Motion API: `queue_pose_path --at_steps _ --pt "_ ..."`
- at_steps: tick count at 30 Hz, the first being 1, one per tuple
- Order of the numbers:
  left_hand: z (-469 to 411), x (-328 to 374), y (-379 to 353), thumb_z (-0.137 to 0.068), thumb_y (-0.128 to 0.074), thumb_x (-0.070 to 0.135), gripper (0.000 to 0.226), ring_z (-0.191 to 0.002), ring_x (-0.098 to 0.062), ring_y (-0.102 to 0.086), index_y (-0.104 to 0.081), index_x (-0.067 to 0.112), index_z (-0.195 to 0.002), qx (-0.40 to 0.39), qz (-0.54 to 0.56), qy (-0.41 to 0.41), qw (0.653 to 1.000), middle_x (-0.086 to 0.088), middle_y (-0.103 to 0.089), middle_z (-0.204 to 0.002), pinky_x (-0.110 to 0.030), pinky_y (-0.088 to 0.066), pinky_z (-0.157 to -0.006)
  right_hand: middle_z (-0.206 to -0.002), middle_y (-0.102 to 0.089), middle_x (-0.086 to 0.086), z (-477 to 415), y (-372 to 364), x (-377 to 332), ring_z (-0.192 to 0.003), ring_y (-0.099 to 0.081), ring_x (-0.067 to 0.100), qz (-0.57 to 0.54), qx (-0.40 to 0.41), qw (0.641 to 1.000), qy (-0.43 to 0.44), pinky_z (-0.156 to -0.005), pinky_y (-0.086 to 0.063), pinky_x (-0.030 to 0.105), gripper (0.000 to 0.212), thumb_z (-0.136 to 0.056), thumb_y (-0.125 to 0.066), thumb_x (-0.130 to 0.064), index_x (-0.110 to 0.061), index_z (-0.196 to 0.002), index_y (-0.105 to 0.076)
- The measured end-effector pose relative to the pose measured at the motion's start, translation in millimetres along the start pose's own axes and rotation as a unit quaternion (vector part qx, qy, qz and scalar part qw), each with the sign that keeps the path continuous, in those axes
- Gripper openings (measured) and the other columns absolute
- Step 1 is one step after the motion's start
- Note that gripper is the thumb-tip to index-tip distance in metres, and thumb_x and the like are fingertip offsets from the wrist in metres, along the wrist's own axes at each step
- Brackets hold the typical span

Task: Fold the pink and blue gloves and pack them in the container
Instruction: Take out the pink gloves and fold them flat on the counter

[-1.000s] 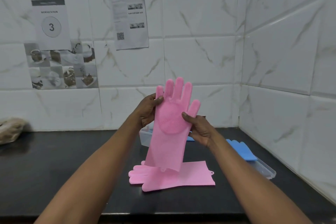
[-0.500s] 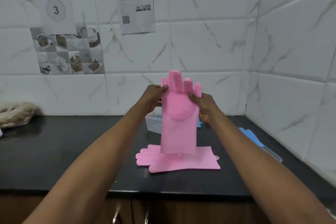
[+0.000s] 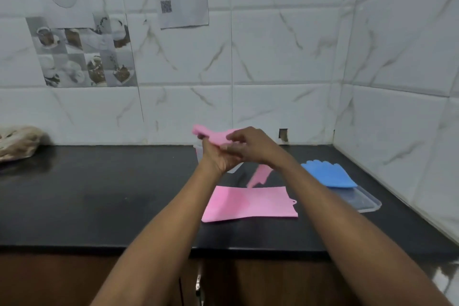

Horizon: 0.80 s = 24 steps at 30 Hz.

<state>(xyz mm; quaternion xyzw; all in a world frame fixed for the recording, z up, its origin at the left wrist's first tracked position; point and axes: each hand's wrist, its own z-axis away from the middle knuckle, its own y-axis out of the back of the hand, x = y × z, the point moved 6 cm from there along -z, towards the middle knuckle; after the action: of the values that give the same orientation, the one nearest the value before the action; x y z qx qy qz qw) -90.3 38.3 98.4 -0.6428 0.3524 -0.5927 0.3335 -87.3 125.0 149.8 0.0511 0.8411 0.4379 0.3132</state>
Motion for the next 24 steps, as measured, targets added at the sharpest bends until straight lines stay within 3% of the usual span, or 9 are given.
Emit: queue_pose_path --at_steps 3,5,7,11,14,16,18,21,24 --pt "10 5 10 -0.087 -0.021 0.061 0.086 -0.129 -0.049 -0.042 -0.042 -0.003 -0.140 -0.020 0.044 -0.025 0.998 -0.031 -0.045 -0.142 -0.072 -0.029 -0.100 -0.094 -0.069 -0.005 20 32 49 -0.088 -0.060 0.015 -0.141 0.216 0.959 -0.118 -0.072 -0.040 0.026 0.045 -0.091 -0.052 -0.055 -0.016 -0.098 -0.073" --pt "14 12 11 -0.087 -0.031 0.049 0.071 -0.129 -0.046 -0.042 -0.044 0.003 -0.139 -0.017 0.035 -0.067 0.997 -0.026 -0.049 -0.139 -0.074 -0.026 -0.100 -0.090 -0.060 0.001 38 25 97 -0.082 -0.051 0.020 -0.266 0.259 0.892 -0.258 -0.068 -0.037 0.029 0.049 -0.093 -0.048 -0.057 -0.011 -0.098 -0.067" --pt "18 16 4 -0.080 -0.039 0.038 0.063 -0.135 -0.042 -0.036 -0.043 0.010 -0.136 -0.035 0.021 -0.089 0.995 -0.022 -0.041 -0.146 -0.069 -0.015 -0.111 -0.104 -0.052 0.008 53 -14 125 -0.085 -0.052 0.023 -0.455 0.157 0.798 -0.363 -0.069 -0.042 0.033 0.068 -0.089 -0.042 -0.070 -0.011 -0.120 -0.056" --pt "14 15 -19 -0.089 -0.026 0.043 0.069 -0.144 -0.040 -0.025 -0.034 0.010 -0.149 -0.066 -0.008 -0.077 0.995 -0.017 -0.029 -0.156 -0.061 -0.010 -0.116 -0.130 -0.046 0.032 65 -81 133 -0.124 -0.048 0.049 -0.698 0.001 0.604 -0.385 -0.100 -0.044 0.058 0.097 -0.075 -0.043 -0.084 -0.001 -0.125 -0.045" --pt "11 15 -29 -0.078 -0.035 0.040 0.062 -0.143 -0.039 -0.027 -0.039 0.014 -0.135 -0.118 -0.032 -0.046 0.991 -0.017 -0.037 -0.147 -0.062 -0.011 -0.115 -0.122 -0.060 0.031 56 -81 126 -0.110 -0.062 0.047 -0.808 0.017 0.501 -0.308 -0.085 -0.054 0.059 0.083 -0.078 -0.066 -0.064 0.003 -0.123 -0.051" --pt "10 21 -23 -0.080 -0.035 0.039 0.051 -0.133 -0.038 -0.043 -0.046 0.013 -0.123 -0.125 -0.028 -0.040 0.991 -0.017 -0.051 -0.134 -0.062 -0.015 -0.115 -0.100 -0.072 0.022 50 -59 135 -0.086 -0.073 0.034 -0.801 0.094 0.518 -0.284 -0.065 -0.061 0.041 0.050 -0.084 -0.073 -0.032 0.002 -0.117 -0.059" --pt "16 31 -11 -0.085 -0.036 0.055 0.062 -0.123 -0.042 -0.054 -0.059 0.003 -0.111 -0.122 -0.038 -0.037 0.991 -0.019 -0.061 -0.123 -0.070 -0.020 -0.109 -0.088 -0.071 0.014 46 -30 148 -0.072 -0.070 0.025 -0.701 0.156 0.628 -0.300 -0.054 -0.060 0.031 0.027 -0.089 -0.065 -0.008 0.000 -0.115 -0.058" --pt "31 43 15 -0.077 -0.051 0.069 0.090 -0.111 -0.050 -0.061 -0.048 -0.007 -0.125 -0.075 -0.040 -0.012 0.996 -0.030 -0.066 -0.116 -0.076 -0.034 -0.096 -0.064 -0.072 0.004 36 4 140 -0.052 -0.067 0.014 -0.575 0.156 0.753 -0.281 -0.044 -0.056 0.025 0.025 -0.093 -0.053 0.005 -0.004 -0.116 -0.055" --pt "42 52 41 -0.082 -0.055 0.067 0.062 -0.104 -0.034 -0.066 -0.059 0.009 -0.103 -0.008 -0.022 -0.029 0.999 -0.005 -0.076 -0.079 -0.059 -0.036 -0.108 -0.079 -0.071 0.013 26 14 138 -0.063 -0.066 0.021 -0.510 0.141 0.801 -0.281 -0.045 -0.058 0.030 0.030 -0.091 -0.055 0.008 0.001 -0.121 -0.057"
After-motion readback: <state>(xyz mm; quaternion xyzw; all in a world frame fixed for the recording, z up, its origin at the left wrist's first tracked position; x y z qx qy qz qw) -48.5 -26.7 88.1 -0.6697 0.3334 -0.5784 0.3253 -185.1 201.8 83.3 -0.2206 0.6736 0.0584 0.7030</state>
